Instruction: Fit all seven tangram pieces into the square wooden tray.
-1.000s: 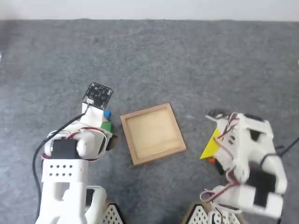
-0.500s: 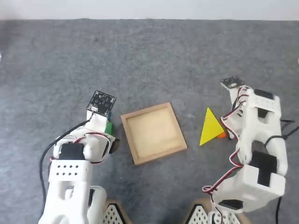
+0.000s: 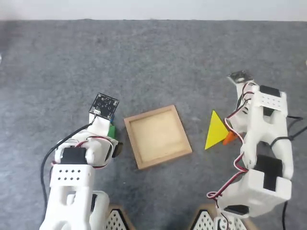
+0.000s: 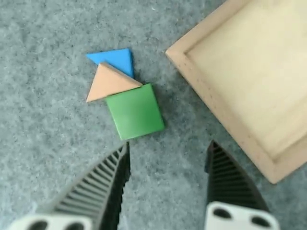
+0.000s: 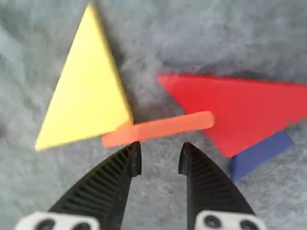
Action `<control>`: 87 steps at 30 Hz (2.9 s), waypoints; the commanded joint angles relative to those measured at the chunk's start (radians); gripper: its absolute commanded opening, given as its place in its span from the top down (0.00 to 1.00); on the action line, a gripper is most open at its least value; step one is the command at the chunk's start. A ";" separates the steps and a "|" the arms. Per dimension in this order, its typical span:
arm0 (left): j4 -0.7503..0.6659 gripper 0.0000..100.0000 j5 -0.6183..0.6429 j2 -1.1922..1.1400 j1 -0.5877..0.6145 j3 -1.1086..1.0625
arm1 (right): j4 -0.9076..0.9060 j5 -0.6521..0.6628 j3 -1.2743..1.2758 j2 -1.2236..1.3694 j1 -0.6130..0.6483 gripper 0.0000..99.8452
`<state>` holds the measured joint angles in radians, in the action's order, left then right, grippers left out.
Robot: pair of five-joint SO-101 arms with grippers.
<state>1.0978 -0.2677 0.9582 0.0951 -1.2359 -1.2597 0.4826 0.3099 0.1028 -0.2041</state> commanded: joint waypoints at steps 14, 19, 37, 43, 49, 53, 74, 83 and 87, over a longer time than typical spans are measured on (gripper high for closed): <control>-0.041 0.75 0.023 0.026 0.009 -0.016 | 0.036 -0.367 -0.069 -0.090 0.153 0.84; -0.092 0.75 0.023 0.025 0.080 -0.038 | 0.102 -0.690 -0.031 -0.090 0.185 0.84; -0.104 0.75 0.023 0.018 0.089 -0.044 | 0.337 -0.671 0.302 -0.272 0.087 0.84; -0.104 0.75 0.023 0.018 0.089 -0.044 | 0.274 -0.643 0.207 -0.176 0.007 0.79; -0.104 0.75 0.023 0.018 0.089 -0.044 | 0.272 -0.643 0.204 -0.177 -0.007 0.79; -0.104 0.75 0.023 0.018 0.089 -0.044 | 0.262 -0.641 0.184 -0.189 -0.059 0.79; -0.109 0.75 0.025 0.018 0.087 -0.053 | -0.160 -0.456 -0.448 0.168 -0.030 0.67; -0.107 0.75 0.025 0.018 0.087 -0.053 | -0.168 -0.483 -0.433 0.205 -0.062 0.68; -0.107 0.75 0.025 0.018 0.089 -0.053 | -0.143 -0.483 -0.436 0.274 -0.056 0.68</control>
<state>1.0073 -0.2631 0.9613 0.1780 -1.2958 -1.4193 0.0084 -0.0921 0.3636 -0.2516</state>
